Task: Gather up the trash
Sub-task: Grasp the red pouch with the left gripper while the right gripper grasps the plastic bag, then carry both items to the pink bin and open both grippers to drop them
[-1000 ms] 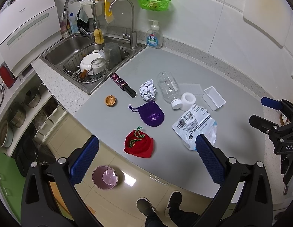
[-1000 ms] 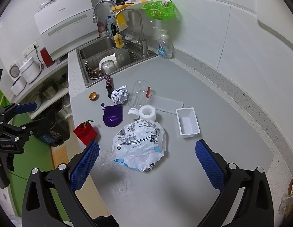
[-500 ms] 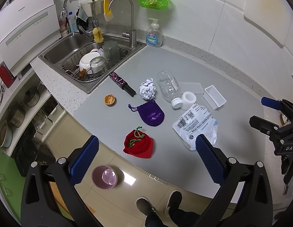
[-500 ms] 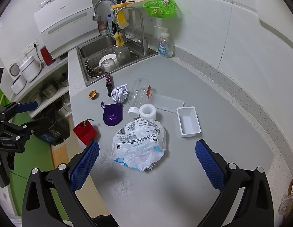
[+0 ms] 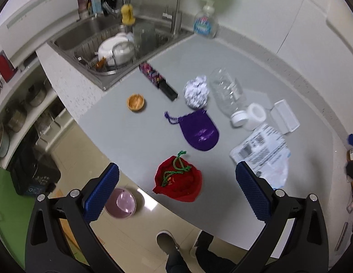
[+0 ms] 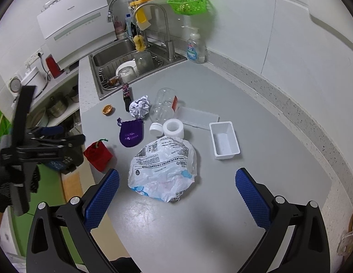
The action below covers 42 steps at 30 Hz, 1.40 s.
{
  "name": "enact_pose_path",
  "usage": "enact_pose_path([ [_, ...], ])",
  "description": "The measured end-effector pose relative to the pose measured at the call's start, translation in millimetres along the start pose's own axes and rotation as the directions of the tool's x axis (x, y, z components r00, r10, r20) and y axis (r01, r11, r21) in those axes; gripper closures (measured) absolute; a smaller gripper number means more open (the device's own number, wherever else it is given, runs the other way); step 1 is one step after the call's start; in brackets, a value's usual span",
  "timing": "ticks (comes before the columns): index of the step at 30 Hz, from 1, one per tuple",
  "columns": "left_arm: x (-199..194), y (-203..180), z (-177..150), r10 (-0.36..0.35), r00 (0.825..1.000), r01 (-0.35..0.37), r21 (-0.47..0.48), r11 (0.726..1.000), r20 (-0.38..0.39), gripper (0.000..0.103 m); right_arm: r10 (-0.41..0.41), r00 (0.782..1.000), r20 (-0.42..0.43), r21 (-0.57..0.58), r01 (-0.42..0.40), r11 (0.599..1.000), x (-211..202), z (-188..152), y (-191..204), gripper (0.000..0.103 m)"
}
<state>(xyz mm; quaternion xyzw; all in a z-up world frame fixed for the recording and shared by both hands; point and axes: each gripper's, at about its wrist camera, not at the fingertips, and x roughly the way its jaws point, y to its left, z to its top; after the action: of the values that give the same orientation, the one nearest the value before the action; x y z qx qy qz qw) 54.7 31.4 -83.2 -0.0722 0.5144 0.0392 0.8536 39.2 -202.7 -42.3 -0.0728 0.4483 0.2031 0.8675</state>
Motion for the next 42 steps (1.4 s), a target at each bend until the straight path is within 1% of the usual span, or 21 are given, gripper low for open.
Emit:
enact_pose_path([
  [2, 17, 0, 0, 0.013, 0.999, -0.013, 0.004, 1.0, -0.038, 0.003, -0.004, 1.0, -0.005, 0.005, 0.005, 1.0, 1, 0, -2, 0.005],
  [5, 38, 0, -1, 0.037, 0.997, -0.035, 0.024, 0.999, -0.075, 0.003, -0.008, 1.0, -0.014, 0.01, 0.008, 1.0, 4, -1, -6, 0.005],
  [10, 69, 0, -3, 0.052, 0.989, -0.045, 0.056, 0.997, -0.137, 0.003, -0.012, 0.999, -0.031, 0.016, 0.012, 1.0, 10, -1, -10, 0.005],
  [11, 72, 0, -4, 0.054, 0.988, -0.046, 0.058, 0.997, -0.147, 0.005, -0.011, 0.999, -0.033, 0.017, 0.012, 1.0, 11, -1, -11, 0.005],
  [12, 76, 0, -4, 0.054, 0.986, -0.045, 0.057, 0.997, -0.158, 0.009, -0.011, 0.999, -0.038, 0.018, 0.012, 1.0, 13, -1, -12, 0.005],
  [13, 81, 0, -6, 0.058, 0.984, -0.048, 0.061, 0.997, -0.171, 0.023, -0.011, 0.999, -0.043, 0.018, 0.012, 1.0, 15, -2, -12, 0.006],
  [14, 85, -1, -7, 0.059, 0.982, -0.048, 0.066, 0.997, -0.181, 0.029, -0.01, 0.999, -0.047, 0.018, 0.011, 1.0, 17, -2, -13, 0.005],
  [15, 87, -1, -7, 0.042, 0.982, -0.031, 0.063, 0.998, -0.185, 0.033, -0.009, 0.999, -0.049, 0.018, 0.01, 1.0, 19, -2, -13, 0.005],
  [16, 88, -2, -8, 0.031, 0.982, -0.02, 0.062, 0.998, -0.187, 0.044, -0.009, 0.999, -0.053, 0.018, 0.01, 1.0, 21, -2, -14, 0.005],
  [17, 89, -4, -7, 0.019, 0.982, -0.007, 0.064, 0.998, -0.189, 0.049, -0.007, 0.998, -0.057, 0.016, 0.008, 1.0, 24, -2, -14, 0.006],
  [18, 90, -7, -7, 0.012, 0.982, 0.001, 0.071, 0.997, -0.189, 0.058, -0.004, 0.998, -0.059, 0.015, 0.005, 1.0, 26, -3, -13, 0.006],
  [20, 89, -10, -6, 0.017, 0.983, -0.003, 0.075, 0.997, -0.185, 0.068, 0.004, 0.998, -0.065, 0.013, -0.003, 1.0, 32, -2, -12, 0.005],
  [21, 89, -10, -5, 0.014, 0.983, -0.001, 0.07, 0.998, -0.182, 0.072, 0.011, 0.997, -0.07, 0.011, -0.011, 1.0, 36, -2, -12, 0.006],
  [22, 88, -10, -5, 0.009, 0.984, 0.002, 0.064, 0.998, -0.178, 0.082, 0.016, 0.997, -0.075, 0.01, -0.015, 1.0, 41, -2, -12, 0.005],
  [23, 85, -9, -5, 0.004, 0.984, 0.006, 0.058, 0.998, -0.175, 0.087, 0.019, 0.997, -0.08, 0.01, -0.018, 1.0, 45, -2, -11, 0.005],
  [27, 70, -6, -2, -0.008, 0.99, 0.014, 0.042, 0.999, -0.143, 0.091, 0.027, 0.992, -0.123, 0.011, -0.026, 1.0, 70, -2, -11, 0.006],
  [32, 45, -3, 0, -0.02, 0.995, 0.023, 0.03, 0.999, -0.102, 0.091, 0.007, 0.985, -0.174, -0.007, -0.009, 1.0, 101, -2, -8, 0.005],
  [35, 32, -4, 0, -0.025, 0.997, 0.028, 0.031, 0.999, -0.076, 0.091, -0.019, 0.977, -0.211, -0.028, 0.013, 1.0, 124, -3, -6, 0.006],
  [40, 15, -2, -3, -0.035, 0.998, 0.037, 0.025, 0.999, -0.051, 0.091, 0.022, 0.968, -0.249, -0.02, -0.028, 0.999, 148, -8, -7, 0.006],
  [41, 14, -2, -4, -0.037, 0.998, 0.038, 0.021, 0.999, -0.047, 0.091, 0.034, 0.968, -0.249, -0.016, -0.04, 0.999, 149, -9, -7, 0.011],
  [42, 12, 0, -4, -0.041, 0.998, 0.042, 0.016, 0.999, -0.044, 0.091, 0.063, 0.967, -0.249, -0.006, -0.066, 0.998, 151, -11, -7, 0.033],
])
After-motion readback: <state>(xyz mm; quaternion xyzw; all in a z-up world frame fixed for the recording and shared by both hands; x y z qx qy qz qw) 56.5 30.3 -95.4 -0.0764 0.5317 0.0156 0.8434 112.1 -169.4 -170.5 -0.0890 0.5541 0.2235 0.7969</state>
